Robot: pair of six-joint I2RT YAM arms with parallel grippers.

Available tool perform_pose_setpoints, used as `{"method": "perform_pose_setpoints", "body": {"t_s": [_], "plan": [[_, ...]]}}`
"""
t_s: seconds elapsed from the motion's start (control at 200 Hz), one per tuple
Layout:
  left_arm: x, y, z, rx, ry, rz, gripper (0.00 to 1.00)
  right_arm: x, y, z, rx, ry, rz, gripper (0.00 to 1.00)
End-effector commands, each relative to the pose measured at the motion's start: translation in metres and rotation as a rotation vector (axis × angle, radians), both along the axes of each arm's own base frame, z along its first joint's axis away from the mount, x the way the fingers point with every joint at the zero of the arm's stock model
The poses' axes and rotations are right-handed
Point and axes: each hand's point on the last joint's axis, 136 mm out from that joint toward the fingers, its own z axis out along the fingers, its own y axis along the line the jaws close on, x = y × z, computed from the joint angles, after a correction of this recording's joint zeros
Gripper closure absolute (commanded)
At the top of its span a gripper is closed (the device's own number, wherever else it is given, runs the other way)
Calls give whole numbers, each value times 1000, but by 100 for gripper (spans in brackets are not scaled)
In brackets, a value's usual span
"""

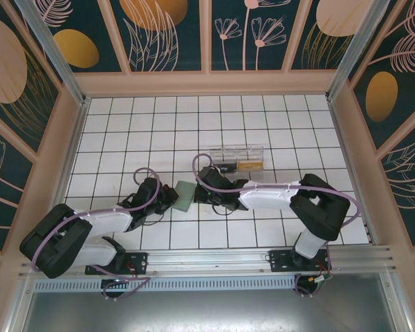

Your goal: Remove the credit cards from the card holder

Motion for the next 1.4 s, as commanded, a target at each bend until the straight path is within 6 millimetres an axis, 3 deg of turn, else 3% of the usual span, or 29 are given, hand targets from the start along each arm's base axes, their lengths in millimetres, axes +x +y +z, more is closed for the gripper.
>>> {"method": "perform_pose_setpoints", "body": {"t_s": [0.0,0.1,0.14,0.18,0.245,0.425,0.716,1.021,1.236,1.396], "plan": [[-38,43,-56,204,202,43,100,0,-15,3,-18,-19,-14,100],[-26,32,-34,148,138,36,100,0,-18,7,-19,-40,-2,100],[-21,31,-23,138,111,44,95,-1,-18,11,-14,-49,7,100],[-16,30,-11,130,78,51,86,-1,-17,16,-5,-63,18,100],[-7,30,12,123,15,65,61,-2,-15,23,14,-82,40,100],[5,33,59,118,-150,65,27,-6,-6,46,89,-124,100,100],[5,24,62,135,-171,-18,20,-14,23,85,205,-171,208,100],[8,20,71,157,-192,-51,19,-16,29,112,260,-236,226,100],[9,22,76,169,-210,-52,18,-11,20,99,186,-234,199,100],[9,21,78,170,-218,-62,17,-7,0,80,128,-220,146,100]]}}
